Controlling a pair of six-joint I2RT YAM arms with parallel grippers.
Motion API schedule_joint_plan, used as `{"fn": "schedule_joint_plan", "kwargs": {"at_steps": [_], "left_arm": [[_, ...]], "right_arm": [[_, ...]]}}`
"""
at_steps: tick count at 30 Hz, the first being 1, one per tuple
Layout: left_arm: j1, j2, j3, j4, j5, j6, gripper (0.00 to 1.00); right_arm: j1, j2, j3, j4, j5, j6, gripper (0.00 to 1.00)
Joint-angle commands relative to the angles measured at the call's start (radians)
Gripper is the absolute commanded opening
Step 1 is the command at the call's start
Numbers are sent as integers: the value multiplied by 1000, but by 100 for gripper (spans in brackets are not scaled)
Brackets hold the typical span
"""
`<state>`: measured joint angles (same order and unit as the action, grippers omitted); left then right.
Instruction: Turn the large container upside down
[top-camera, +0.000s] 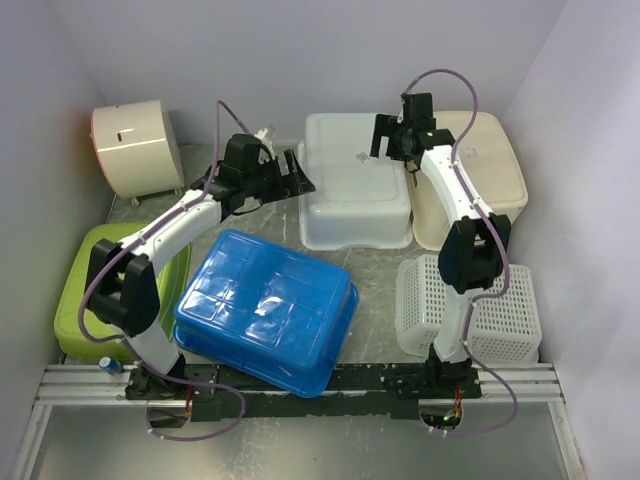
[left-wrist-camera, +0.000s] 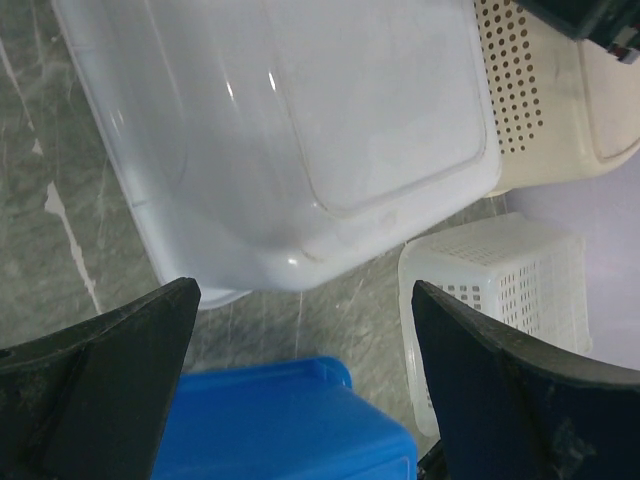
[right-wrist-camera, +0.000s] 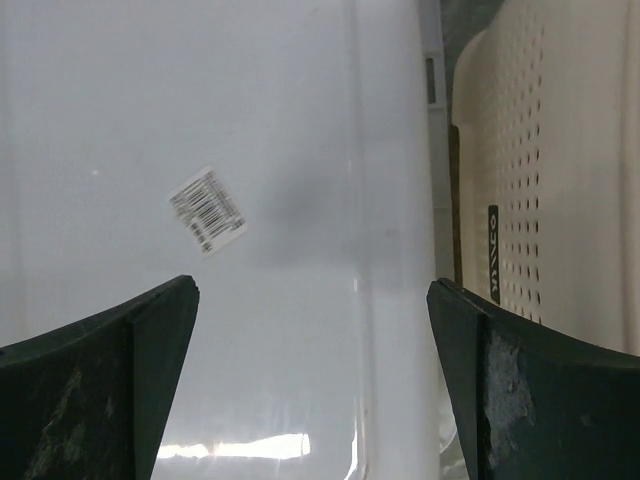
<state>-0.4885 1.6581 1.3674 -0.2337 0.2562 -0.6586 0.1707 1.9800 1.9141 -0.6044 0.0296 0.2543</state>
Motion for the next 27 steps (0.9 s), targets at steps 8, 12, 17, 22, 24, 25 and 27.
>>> {"fn": "schedule_joint_plan", "kwargs": {"at_steps": [8,12,17,22,24,25,27], "left_arm": [[-23,159,48,162,142,-4,99],[-56,205,74,182,168,7,99],[-96,237,85,178,191,25,99],[-134,233,47,216,225,29,99],[-156,233,39,224,235,37,99],[-168,233,39,223,237,43,99],[-195,230,34,215,237,56,99]], "right_arm": [[-31,160,140,-55,32,15,100],[-43,191,162,-51,-30,9,100],[-43,219,186,-47,-173,-6,100],[-42,224,186,-17,-363,-28,100],[-42,223,184,-4,-435,-34,100],[-40,222,182,3,-469,-35,100],[-30,216,169,19,-527,-39,100]]}}
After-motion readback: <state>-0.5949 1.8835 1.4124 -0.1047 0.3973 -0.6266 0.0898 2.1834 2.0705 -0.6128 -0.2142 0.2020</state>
